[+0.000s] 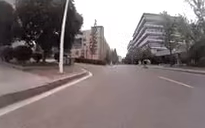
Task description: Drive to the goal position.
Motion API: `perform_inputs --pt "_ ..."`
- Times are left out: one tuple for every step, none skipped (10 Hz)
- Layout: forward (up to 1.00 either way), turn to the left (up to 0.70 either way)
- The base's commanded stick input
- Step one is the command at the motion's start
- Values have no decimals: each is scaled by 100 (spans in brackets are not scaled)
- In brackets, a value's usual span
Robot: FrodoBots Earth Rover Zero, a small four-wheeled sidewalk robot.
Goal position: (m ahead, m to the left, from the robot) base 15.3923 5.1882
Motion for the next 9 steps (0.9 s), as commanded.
perform_inputs --pt "70 0" --pt "70 0" --pt "70 0" --pt "70 0" --pt "70 0" --pt "70 0" --pt "70 0" --pt "70 0" --pt "70 0"
